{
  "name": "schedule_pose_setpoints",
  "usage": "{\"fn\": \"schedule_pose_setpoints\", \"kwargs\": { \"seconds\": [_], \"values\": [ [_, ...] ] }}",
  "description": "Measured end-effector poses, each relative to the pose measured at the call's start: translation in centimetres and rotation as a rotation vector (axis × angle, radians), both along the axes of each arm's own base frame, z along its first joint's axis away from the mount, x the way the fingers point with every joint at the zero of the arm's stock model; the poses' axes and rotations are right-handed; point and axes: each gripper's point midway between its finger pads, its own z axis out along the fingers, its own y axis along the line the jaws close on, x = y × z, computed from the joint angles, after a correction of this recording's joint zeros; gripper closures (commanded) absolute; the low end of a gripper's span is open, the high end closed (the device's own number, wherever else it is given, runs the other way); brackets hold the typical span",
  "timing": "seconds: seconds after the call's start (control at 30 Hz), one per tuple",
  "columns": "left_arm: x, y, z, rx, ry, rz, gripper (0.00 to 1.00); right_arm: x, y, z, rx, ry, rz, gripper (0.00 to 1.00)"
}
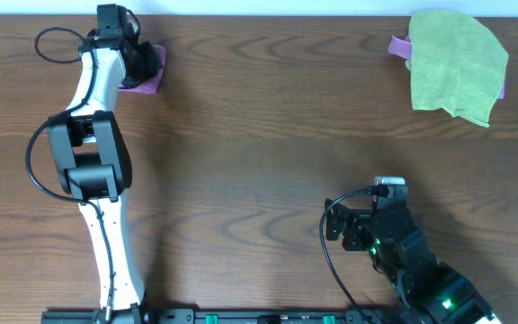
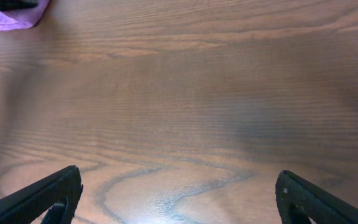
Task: Fold the cloth
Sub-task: 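Lower the folded cloth onto the table at the far left corner, then open the left gripper and lift it away from the cloth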
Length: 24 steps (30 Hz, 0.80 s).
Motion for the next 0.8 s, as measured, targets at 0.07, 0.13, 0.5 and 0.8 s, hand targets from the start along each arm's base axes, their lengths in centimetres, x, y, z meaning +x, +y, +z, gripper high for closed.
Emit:
{"fn": "schedule_pose_setpoints", "kwargs": {
  "seconds": [0.07, 0.13, 0.5, 0.8],
  "values": [
    [-0.9, -0.1, -0.4, -0.004, 0.039, -0.002, 0.94, 0.0, -0.1, 0.0, -0.001, 0.001, -0.003, 0.01],
    [-1.3, -0.2, -0.5, -0.006, 0.055, -0.008, 0.94, 0.1, -0.3, 0.0, 0.0, 0.0, -0.014, 0.01],
    [-0.9, 3.3, 9.5, 0.128, -0.113, 0.012, 0.65, 0.2, -0.4, 0.0, 0.004, 0.002, -0.02, 0.01],
    [-4.6, 3.4, 16.3, 0.144, -0.124, -0.008, 0.69, 0.2, -0.1, 0.1, 0.016, 0.0, -0.006, 0.01]
  ]
}}
